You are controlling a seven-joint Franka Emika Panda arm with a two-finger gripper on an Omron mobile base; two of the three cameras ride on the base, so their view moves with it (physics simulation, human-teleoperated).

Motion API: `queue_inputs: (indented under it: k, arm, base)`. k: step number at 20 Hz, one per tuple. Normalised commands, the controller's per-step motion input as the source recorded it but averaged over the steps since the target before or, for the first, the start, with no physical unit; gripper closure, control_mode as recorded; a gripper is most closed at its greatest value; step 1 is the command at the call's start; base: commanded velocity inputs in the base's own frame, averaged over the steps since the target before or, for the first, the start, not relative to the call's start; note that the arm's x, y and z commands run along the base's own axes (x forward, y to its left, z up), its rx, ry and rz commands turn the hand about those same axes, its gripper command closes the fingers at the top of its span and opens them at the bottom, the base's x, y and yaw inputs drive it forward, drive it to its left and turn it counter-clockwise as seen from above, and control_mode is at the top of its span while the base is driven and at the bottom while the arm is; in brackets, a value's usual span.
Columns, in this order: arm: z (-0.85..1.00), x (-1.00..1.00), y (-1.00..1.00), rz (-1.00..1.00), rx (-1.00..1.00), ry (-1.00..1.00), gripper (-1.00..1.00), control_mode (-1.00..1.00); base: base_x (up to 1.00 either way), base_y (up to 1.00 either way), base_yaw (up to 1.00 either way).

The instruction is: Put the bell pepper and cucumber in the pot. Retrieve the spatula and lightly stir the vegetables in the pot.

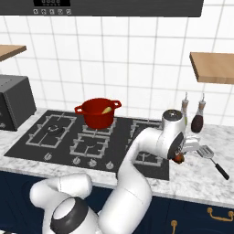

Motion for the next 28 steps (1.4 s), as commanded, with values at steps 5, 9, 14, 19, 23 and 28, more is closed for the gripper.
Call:
queue_inputs:
  k: [5, 9, 14, 19, 23, 28]
  arm:
    - [0.47, -0.58, 0.90, 0.00, -0.03, -0.14, 1.00, -1.00]
    - [0.42, -0.40, 1.00, 0.06, -0.01, -0.13, 1.00, -1.00]
    - [0.40, -0.25, 0.97, 0.06, 0.00, -0.09, 1.00, -1.00]
    - [0.65, -0.02, 0.89, 0.08, -0.03, -0.05, 1.00, -1.00]
    - [0.70, 0.07, 0.85, 0.07, -0.13, -0.09, 1.00, -1.00]
    - [0.60, 0.07, 0.74, 0.07, -0.08, -0.01, 1.00, -1.00]
  base:
    - [0.00, 0.00, 0.00]
    - [0.00, 0.00, 0.00]
    - [0.00, 0.00, 0.00]
    - [0.00, 0.00, 0.00]
    - [0.00, 0.00, 0.00]
    - [0.00, 0.00, 0.00]
